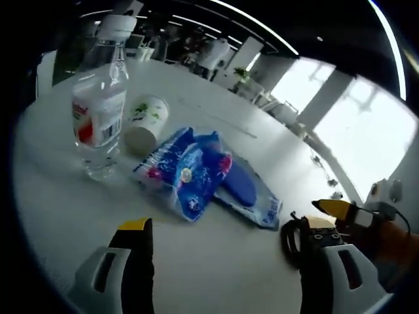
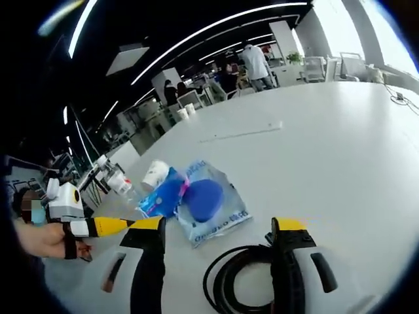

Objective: Arrange the tabletop items into an orderly group along one side of the table until the central work area is clear of visible clutter.

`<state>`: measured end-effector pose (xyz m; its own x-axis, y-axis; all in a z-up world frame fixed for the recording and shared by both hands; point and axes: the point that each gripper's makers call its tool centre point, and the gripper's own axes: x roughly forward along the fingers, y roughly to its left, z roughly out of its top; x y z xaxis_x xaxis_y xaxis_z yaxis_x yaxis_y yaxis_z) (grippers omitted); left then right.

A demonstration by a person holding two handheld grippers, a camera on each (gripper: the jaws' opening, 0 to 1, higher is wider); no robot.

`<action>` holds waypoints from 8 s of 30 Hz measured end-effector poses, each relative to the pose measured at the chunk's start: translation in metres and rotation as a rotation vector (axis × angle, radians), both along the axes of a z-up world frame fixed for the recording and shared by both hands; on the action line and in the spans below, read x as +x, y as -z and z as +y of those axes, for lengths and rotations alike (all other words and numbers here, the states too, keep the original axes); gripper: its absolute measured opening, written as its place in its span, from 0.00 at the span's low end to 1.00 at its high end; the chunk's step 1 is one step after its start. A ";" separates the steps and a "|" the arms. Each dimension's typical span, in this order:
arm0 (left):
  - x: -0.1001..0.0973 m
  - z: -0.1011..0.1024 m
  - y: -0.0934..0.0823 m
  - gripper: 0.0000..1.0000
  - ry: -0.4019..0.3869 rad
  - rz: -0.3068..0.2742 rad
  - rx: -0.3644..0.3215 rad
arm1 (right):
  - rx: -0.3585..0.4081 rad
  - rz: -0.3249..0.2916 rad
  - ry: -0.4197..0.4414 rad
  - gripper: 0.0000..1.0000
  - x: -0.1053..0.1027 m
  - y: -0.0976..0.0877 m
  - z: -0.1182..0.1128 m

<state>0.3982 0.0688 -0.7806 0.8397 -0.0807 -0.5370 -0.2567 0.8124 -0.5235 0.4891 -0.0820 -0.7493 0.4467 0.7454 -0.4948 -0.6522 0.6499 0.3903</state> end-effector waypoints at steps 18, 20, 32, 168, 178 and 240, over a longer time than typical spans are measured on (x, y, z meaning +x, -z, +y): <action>0.002 0.015 0.008 0.86 -0.091 0.019 -0.023 | 0.007 -0.006 -0.105 0.63 0.008 0.001 0.034; 0.002 0.017 0.010 0.85 -0.099 0.022 -0.026 | 0.006 -0.008 -0.113 0.63 0.009 0.002 0.036; 0.007 0.023 0.016 0.82 -0.143 0.037 -0.022 | 0.009 -0.016 -0.193 0.62 0.016 0.006 0.058; -0.006 0.010 -0.082 0.00 0.107 -0.012 0.042 | 0.113 -0.145 -0.009 0.00 -0.048 -0.079 0.033; 0.015 -0.029 -0.094 0.00 0.251 -0.043 0.077 | 0.103 -0.178 0.092 0.00 -0.040 -0.093 -0.006; 0.131 -0.147 -0.064 0.00 0.479 -0.003 0.099 | 0.069 -0.121 0.304 0.00 0.060 -0.057 -0.129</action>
